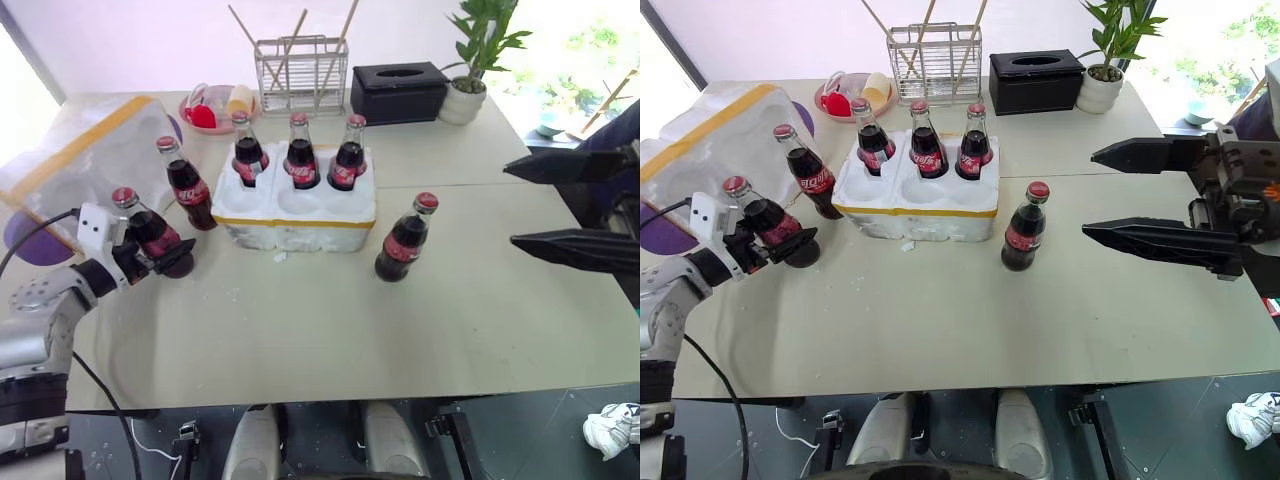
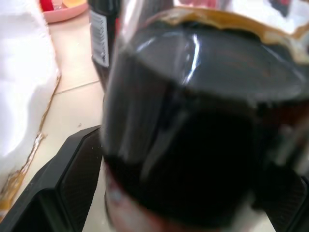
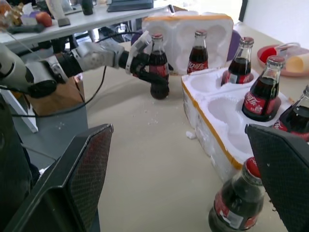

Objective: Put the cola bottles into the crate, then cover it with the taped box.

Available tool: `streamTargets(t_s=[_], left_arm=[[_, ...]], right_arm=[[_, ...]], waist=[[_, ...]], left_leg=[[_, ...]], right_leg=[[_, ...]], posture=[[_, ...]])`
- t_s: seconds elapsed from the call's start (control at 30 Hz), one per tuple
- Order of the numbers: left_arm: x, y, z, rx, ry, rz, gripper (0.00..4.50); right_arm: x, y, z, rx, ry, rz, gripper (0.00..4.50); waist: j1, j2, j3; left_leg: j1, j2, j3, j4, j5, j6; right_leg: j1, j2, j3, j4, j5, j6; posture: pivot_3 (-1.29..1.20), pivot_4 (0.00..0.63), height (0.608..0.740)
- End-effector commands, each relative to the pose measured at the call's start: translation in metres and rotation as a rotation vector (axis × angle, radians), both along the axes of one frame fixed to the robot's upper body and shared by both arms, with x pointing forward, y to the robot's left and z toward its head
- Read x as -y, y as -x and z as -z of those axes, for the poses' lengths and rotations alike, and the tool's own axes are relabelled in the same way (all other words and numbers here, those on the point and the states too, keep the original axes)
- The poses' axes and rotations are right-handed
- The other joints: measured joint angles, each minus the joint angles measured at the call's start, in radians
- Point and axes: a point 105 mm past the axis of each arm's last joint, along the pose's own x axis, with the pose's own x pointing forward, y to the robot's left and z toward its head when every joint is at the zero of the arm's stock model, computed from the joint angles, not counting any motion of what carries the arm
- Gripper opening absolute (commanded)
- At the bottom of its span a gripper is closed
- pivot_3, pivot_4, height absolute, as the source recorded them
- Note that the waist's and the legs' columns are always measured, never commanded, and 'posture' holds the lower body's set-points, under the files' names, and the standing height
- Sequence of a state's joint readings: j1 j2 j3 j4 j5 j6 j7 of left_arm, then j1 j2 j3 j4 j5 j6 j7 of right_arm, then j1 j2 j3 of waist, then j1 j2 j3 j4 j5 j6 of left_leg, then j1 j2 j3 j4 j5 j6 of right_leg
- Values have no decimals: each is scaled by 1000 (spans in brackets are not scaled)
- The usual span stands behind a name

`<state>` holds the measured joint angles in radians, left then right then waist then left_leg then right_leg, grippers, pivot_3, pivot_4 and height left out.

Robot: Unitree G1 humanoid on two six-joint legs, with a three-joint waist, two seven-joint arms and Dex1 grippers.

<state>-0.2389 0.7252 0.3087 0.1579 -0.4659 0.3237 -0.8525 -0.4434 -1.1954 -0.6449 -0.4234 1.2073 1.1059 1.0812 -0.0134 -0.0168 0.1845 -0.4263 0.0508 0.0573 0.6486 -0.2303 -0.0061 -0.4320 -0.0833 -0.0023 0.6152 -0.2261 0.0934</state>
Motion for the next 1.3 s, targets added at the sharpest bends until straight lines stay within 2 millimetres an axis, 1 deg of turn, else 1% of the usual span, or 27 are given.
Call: streamTargets(t_s=[0.03, 0.1, 0.2, 0.3, 0.33, 0.37, 0.4, 0.47, 0.5, 0.6, 0.7, 0.77, 0.83, 0.87, 0.97, 1.07, 1.17, 1.3], left_arm=[[-3, 9, -5, -4, -18, 24, 2776], [-4, 19, -8, -33, -2, 51, 2835], [3, 39, -19, -102, 45, 140, 2835], [20, 59, -43, -149, 87, 284, 2835], [23, 62, -48, -157, 97, 309, 2835], [28, 63, -58, -150, 120, 344, 2835], [38, 60, -73, -119, 151, 389, 2835], [54, 55, -96, -71, 195, 458, 2835], [58, 53, -103, -56, 210, 478, 2835], [95, 31, -134, 50, 256, 582, 2835], [126, 7, -155, 124, 307, 631, 2835], [142, -9, -162, 152, 317, 639, 2835], [156, -25, -162, 178, 290, 631, 2835], [161, -36, -159, 185, 264, 607, 2835], [177, -56, -139, 204, 132, 591, 2835], [187, -64, -125, 189, 100, 607, 2835], [197, -65, -109, 149, 93, 645, 2835], [203, -71, -90, 110, 73, 635, 2835]], right_arm=[[-3, 7, -6, 49, -10, -17, 4500], [-4, 6, -5, 50, -18, -12, 4500], [-3, 3, -4, 39, -37, 1, 4500], [-4, 3, 2, 3, -49, -4, 4500], [-4, 3, 3, 2, -51, -5, 4500], [-5, 2, 3, 17, -50, 3, 4500], [-5, -1, 5, 28, -52, 19, 4500], [-6, -5, 7, 40, -55, 37, 4500], [-7, -5, 8, 41, -55, 39, 4500], [-8, -8, 12, 52, -61, 60, 4500], [-7, -12, 14, 67, -69, 95, 4500], [-7, -14, 15, 74, -71, 119, 4500], [-6, -13, 17, 76, -72, 133, 4500], [-6, -12, 17, 79, -73, 140, 4500], [-4, -11, 17, 87, -86, 169, 4500], [-3, -11, 19, 88, -87, 194, 4500], [-2, -11, 22, 85, -89, 213, 4500], [0, -16, 26, 79, -93, 239, 4500]], waist=[[0, 0, 0], [-4, 0, 0], [-8, -2, 0], [1, -3, 1], [4, -4, 1], [7, -4, 2], [9, -4, 2], [23, -6, 2], [27, -6, 3], [33, -6, 2], [31, -7, 2], [26, -7, 2], [22, -7, 2], [22, -7, 3], [21, -7, 3], [22, -7, 3], [25, -8, 3], [26, -8, 3]], left_leg=[[0, 0, 0, 0, 0, 0], [0, 0, 0, 0, 0, 0], [0, 1, 1, 0, 0, 0], [0, 1, 1, 0, 0, 0], [0, 1, 0, 0, 0, 0], [-1, 1, 0, 0, 0, 0], [-1, 1, -1, 0, 0, 0], [-1, -1, -1, 1, 0, -1], [-2, -1, -1, 2, 0, -1], [-1, -3, -1, 3, 1, -1], [-2, -4, -2, 5, 1, -1], [-2, -5, -2, 5, 1, -1], [-2, -3, -3, 5, 1, -1], [-1, -3, -3, 5, 1, 0], [0, -2, -5, 3, 1, 0], [0, -2, -5, 2, 1, 0], [-2, -2, -5, 3, 1, 0], [-3, -2, -4, 4, 1, 0]], right_leg=[[0, 0, 0, 0, 0, 0], [0, 0, 0, 0, 0, 0], [0, 0, 1, 0, 0, 0], [-1, 0, 1, 0, 0, 0], [-1, 0, 0, 0, 0, 0], [-1, 0, 0, 0, 0, 0], [-1, -1, 0, 0, 0, 0], [-1, -3, -1, 0, 0, 0], [-1, -2, -1, 0, 0, 0], [2, -3, -1, -1, 0, 0], [5, -2, -1, -1, 1, 2], [5, -2, -1, -1, 2, 4], [4, 0, 0, -1, 3, 5], [4, 1, 0, -1, 3, 5], [3, 4, 0, 0, 3, 5], [3, 4, 0, 0, 3, 5], [2, 3, 0, -1, 3, 5], [2, 3, 0, -1, 2, 4]], posture=[[0, 150, 740], [0, 150, 740], [0, 150, 740], [0, 150, 740], [0, 150, 740], [0, 150, 740], [0, 150, 740], [0, 150, 740], [0, 150, 740], [0, 150, 740], [0, 150, 740], [0, 150, 740], [0, 150, 740], [0, 150, 740], [0, 150, 740], [0, 150, 740], [0, 150, 740], [0, 150, 740]])
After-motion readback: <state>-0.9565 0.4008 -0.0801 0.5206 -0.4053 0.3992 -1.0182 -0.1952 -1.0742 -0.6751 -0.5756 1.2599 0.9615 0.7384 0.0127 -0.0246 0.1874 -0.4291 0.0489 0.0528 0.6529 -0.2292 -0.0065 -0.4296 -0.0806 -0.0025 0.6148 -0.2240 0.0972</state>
